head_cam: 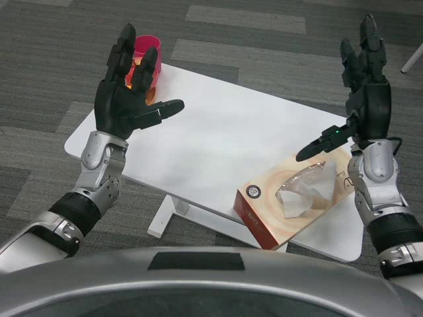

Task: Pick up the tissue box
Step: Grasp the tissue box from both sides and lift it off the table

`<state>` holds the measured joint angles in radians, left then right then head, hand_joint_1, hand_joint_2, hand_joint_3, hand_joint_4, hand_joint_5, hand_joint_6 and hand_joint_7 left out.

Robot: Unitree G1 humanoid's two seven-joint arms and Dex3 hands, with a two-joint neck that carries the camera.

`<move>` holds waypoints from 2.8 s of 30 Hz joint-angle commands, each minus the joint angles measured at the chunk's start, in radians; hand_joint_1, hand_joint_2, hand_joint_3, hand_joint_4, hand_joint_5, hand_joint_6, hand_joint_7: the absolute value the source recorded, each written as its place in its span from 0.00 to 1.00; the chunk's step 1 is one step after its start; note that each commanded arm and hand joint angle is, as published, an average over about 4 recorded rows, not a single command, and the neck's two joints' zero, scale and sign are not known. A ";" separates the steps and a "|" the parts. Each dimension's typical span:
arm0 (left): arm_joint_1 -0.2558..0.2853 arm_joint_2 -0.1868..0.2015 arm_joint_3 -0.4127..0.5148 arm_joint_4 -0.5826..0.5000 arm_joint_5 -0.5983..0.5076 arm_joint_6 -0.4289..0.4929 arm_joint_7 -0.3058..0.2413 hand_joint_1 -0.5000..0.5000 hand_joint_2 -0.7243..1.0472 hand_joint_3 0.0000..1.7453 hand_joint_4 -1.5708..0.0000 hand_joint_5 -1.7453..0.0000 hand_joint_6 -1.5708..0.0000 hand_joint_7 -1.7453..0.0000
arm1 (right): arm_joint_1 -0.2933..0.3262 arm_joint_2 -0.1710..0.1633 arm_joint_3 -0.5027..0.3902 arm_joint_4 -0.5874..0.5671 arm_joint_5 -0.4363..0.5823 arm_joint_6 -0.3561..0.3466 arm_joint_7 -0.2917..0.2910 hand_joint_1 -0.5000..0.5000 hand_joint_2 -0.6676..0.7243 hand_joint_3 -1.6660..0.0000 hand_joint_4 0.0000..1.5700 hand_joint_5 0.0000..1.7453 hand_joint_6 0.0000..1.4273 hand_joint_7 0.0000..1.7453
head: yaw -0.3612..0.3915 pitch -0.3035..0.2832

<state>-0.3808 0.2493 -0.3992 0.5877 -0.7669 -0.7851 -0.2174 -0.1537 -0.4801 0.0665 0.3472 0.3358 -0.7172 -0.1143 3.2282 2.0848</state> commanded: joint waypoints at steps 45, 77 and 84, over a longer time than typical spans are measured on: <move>-0.059 -0.018 -0.011 0.112 0.010 -0.003 0.010 1.00 0.80 0.00 1.00 0.88 1.00 1.00 | 0.243 0.168 -0.382 0.301 -0.003 0.012 0.215 0.33 1.00 1.00 0.00 0.00 0.00 0.04 | -0.495 0.029; -0.047 -0.030 -0.027 0.098 0.032 -0.003 0.010 1.00 0.80 0.00 1.00 0.88 1.00 1.00 | 0.032 0.140 -0.142 0.674 -0.008 0.002 0.280 0.33 1.00 1.00 0.03 0.00 0.00 0.00 | -0.464 0.035; -0.043 -0.030 -0.035 0.090 0.034 -0.003 0.011 1.00 0.80 0.00 1.00 0.88 1.00 1.00 | -0.036 0.155 -0.099 0.719 -0.015 0.000 0.235 0.33 1.00 1.00 0.10 0.00 0.00 0.00 | -0.437 0.049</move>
<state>-0.4273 0.2152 -0.4315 0.6914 -0.7342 -0.7848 -0.2090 -0.1804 -0.3411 -0.0436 1.0425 0.3292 -0.7372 0.1250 2.7871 2.1322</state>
